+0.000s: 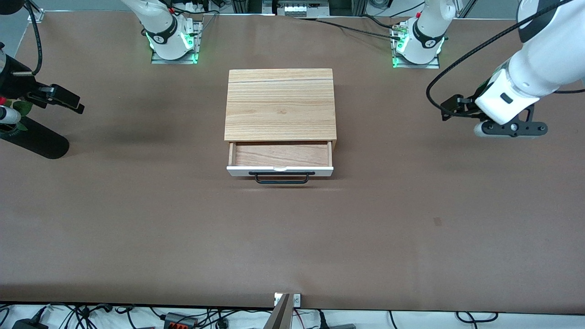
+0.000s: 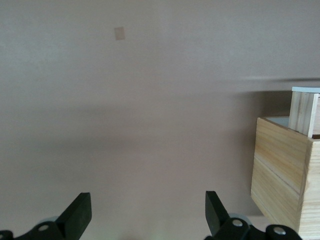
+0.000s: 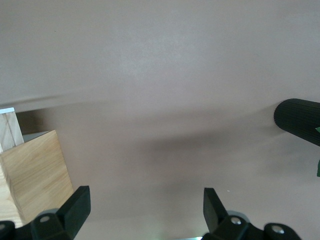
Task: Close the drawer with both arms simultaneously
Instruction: 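Move the left gripper and the right gripper toward the drawer front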
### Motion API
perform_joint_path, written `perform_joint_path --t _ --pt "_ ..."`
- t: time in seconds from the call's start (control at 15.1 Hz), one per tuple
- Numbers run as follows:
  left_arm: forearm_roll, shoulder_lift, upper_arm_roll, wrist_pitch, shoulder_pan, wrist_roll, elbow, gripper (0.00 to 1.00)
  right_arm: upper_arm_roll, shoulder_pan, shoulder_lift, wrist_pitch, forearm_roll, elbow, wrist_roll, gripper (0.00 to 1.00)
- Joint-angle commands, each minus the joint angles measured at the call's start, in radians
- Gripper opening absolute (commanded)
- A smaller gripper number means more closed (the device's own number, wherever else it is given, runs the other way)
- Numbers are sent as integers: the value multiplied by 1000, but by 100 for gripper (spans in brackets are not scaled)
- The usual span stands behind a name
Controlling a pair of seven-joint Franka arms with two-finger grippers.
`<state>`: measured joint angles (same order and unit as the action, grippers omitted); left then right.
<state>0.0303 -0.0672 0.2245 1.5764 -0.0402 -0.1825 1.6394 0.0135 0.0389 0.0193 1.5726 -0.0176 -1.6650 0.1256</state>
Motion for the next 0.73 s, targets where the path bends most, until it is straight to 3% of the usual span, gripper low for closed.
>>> perform_joint_path --t 0.0,0.33,0.53,0.66 --pt "14 -95 6 -10 17 -6 -92 100 2 -4 -16 -28 -7 19 11 100" --pt "59 -394 4 -9 80 -6 -312 100 3 -31 -59 -101 -15 21 37 100" --pt "65 -465 6 11 89 -6 -372 100 3 -37 -79 -86 -13 33 33 100" --pt "63 -494 6 95 121 -8 -374 100 3 -75 -133 -69 -13 86 11 100"
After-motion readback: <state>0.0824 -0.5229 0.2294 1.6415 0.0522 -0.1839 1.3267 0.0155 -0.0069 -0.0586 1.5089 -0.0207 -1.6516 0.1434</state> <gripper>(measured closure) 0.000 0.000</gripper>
